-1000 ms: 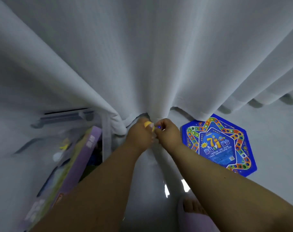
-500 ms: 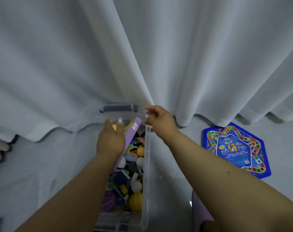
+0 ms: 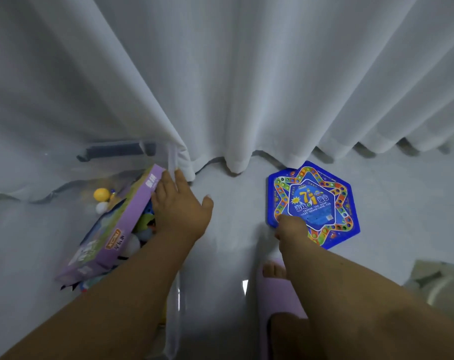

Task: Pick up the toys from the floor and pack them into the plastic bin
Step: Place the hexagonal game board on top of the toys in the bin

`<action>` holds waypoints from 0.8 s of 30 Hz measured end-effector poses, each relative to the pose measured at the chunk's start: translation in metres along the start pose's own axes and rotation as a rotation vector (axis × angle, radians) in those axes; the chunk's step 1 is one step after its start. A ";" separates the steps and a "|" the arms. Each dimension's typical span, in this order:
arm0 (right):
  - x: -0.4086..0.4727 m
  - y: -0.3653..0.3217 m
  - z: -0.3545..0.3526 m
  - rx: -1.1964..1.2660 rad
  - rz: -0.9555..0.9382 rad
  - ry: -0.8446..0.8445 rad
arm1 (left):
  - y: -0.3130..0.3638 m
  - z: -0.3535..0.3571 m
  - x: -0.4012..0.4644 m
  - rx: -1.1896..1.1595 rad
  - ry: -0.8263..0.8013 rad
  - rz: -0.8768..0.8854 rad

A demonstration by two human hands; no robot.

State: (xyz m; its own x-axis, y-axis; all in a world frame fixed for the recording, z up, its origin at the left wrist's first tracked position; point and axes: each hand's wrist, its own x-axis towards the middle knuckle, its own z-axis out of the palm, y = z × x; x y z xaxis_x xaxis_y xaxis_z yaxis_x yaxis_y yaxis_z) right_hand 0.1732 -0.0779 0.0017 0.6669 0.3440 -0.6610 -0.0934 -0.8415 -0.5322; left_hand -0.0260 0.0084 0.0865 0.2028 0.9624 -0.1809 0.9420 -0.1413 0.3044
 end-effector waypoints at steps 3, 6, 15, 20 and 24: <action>0.012 0.007 -0.009 -0.223 -0.038 0.038 | 0.002 0.006 0.006 -0.091 0.040 0.010; 0.027 0.014 -0.011 -0.510 -0.067 -0.003 | 0.003 0.009 0.009 -0.102 0.062 0.001; 0.044 0.029 0.003 -0.681 -0.222 0.000 | 0.007 0.008 0.012 -0.103 0.095 0.002; 0.040 0.046 0.005 -0.669 -0.301 0.102 | 0.008 0.007 0.012 -0.109 0.087 0.001; 0.044 0.048 0.001 -0.730 -0.345 0.111 | 0.010 0.005 0.011 -0.125 0.074 0.002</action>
State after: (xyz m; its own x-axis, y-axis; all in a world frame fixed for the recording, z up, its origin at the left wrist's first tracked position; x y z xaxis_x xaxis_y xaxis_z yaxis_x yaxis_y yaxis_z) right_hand 0.1972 -0.1031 -0.0539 0.6432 0.6223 -0.4460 0.6105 -0.7684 -0.1918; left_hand -0.0128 0.0165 0.0824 0.1795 0.9774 -0.1118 0.9001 -0.1173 0.4197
